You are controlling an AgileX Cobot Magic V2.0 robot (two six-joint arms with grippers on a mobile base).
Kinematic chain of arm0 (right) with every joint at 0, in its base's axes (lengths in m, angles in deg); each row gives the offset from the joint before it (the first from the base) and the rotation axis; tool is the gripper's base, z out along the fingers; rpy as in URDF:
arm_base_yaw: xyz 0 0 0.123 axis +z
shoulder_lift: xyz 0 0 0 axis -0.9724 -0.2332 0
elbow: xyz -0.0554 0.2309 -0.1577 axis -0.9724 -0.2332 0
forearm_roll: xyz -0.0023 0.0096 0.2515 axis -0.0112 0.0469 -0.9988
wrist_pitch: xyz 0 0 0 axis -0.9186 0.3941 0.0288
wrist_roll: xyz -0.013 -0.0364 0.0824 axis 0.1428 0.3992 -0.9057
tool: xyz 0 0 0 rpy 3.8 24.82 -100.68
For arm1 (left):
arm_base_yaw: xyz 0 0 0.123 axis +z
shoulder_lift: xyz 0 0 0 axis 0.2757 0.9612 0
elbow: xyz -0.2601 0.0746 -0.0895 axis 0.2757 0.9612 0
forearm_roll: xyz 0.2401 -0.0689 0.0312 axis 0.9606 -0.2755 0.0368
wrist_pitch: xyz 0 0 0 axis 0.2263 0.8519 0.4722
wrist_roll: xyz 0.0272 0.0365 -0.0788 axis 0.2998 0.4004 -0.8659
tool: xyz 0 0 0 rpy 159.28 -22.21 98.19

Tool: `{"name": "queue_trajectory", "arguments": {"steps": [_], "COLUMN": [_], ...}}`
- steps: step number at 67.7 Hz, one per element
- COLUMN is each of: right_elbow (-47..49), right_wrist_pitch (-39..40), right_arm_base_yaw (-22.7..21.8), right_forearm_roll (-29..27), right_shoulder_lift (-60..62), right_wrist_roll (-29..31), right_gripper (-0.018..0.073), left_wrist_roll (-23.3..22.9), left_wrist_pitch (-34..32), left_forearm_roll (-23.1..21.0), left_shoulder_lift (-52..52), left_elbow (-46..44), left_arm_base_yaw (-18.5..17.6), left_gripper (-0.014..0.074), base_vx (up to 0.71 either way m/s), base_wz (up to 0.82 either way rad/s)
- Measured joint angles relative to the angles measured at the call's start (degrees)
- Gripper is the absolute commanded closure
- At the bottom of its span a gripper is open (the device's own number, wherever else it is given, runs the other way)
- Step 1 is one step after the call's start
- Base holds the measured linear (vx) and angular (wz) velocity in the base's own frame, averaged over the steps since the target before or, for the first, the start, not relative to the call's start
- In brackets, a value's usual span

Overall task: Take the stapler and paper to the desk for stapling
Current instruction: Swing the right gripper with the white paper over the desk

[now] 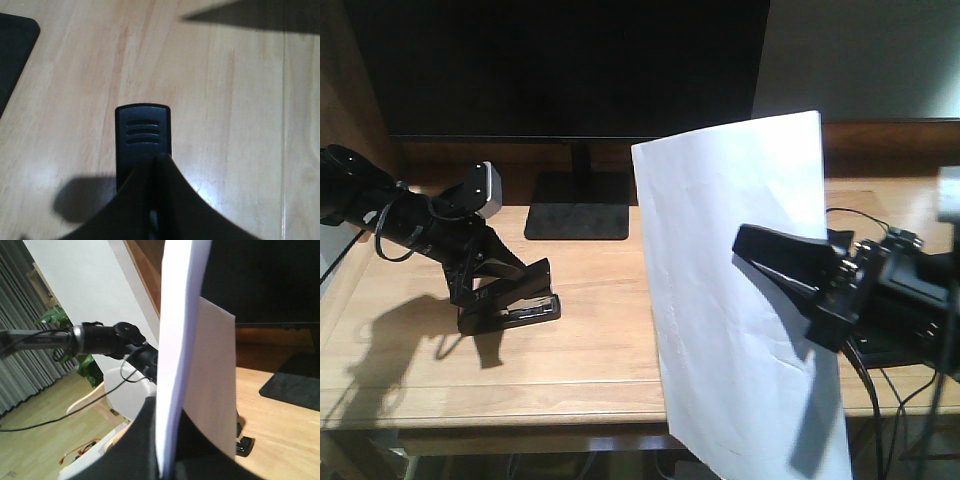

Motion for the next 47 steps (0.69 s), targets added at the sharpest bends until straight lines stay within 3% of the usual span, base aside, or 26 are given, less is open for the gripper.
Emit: {"name": "queue_trajectory", "arguments": {"steps": [12, 20, 30, 39, 41, 47], "right_elbow": [4.82, 8.39, 11.66, 11.94, 11.94, 11.94], "right_wrist_pitch": [-1.99, -4.52, -5.07, -5.54, -6.42, -7.88], "right_arm_base_yaw": [7.7, 13.43, 18.2, 18.62, 18.62, 18.62], "right_forearm_roll": [-1.58, -6.9, -18.85, -31.97, -37.27, -44.69], "right_shoulder_lift": [-9.98, -16.59, -24.73, -30.44, -32.72, -36.84], "right_wrist_roll": [4.0, 8.14, 13.44, 18.52, 20.54, 25.71], "right_gripper": [0.0564, 0.0564, 0.0564, 0.0564, 0.0564, 0.0564], "left_wrist_roll": [0.0, 0.0, 0.0, 0.0, 0.0, 0.0], "left_wrist_pitch": [0.0, 0.0, 0.0, 0.0, 0.0, 0.0], "left_forearm_roll": [0.0, 0.0, 0.0, 0.0, 0.0, 0.0], "left_shoulder_lift": [0.0, 0.0, 0.0, 0.0, 0.0, 0.0], "left_elbow": [0.0, 0.0, 0.0, 0.0, 0.0, 0.0], "left_arm_base_yaw": [0.0, 0.0, 0.0, 0.0, 0.0, 0.0], "left_gripper": [0.0603, 0.0603, 0.0603, 0.0603, 0.0603, 0.0603], "base_vx": [0.0, 0.0, 0.0, 0.0, 0.0, 0.0], "base_wz": [0.0, 0.0, 0.0, 0.0, 0.0, 0.0]}}
